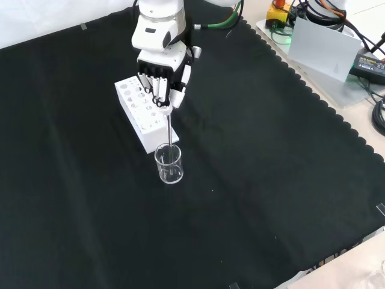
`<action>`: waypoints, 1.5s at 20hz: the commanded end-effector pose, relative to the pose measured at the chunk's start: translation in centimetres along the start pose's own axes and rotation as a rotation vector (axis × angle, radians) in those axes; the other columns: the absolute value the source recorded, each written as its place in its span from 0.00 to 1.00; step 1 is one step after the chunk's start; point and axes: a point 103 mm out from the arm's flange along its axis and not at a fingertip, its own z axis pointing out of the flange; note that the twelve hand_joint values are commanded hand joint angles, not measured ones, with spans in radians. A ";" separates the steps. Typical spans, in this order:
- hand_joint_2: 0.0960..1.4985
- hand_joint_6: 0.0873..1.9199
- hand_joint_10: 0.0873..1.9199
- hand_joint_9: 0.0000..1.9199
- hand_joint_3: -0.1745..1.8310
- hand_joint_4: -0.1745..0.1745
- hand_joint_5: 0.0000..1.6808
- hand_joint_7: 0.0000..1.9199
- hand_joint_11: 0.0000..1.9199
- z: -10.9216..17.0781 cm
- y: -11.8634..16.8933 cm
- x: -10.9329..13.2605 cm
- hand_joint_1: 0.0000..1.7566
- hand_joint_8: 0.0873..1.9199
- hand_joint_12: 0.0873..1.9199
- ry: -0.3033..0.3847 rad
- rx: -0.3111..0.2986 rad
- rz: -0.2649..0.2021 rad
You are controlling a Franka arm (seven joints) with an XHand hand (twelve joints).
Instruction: Stir in the beaker to the left of the white test tube rack with the glass rod.
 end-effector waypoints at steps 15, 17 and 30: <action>0.69 0.25 0.21 0.98 0.00 0.00 0.75 0.68 0.89 -0.5 -1.0 -0.8 0.75 0.26 0.35 0.005 0.003 0.014; 0.69 0.25 0.21 0.98 0.00 0.00 0.75 0.68 0.89 -0.6 -0.9 0.0 0.75 0.26 0.35 0.005 0.005 0.010; 0.69 0.25 0.21 0.98 0.00 0.00 0.75 0.68 0.89 -0.2 1.1 -1.0 0.75 0.26 0.35 0.034 -0.002 -0.032</action>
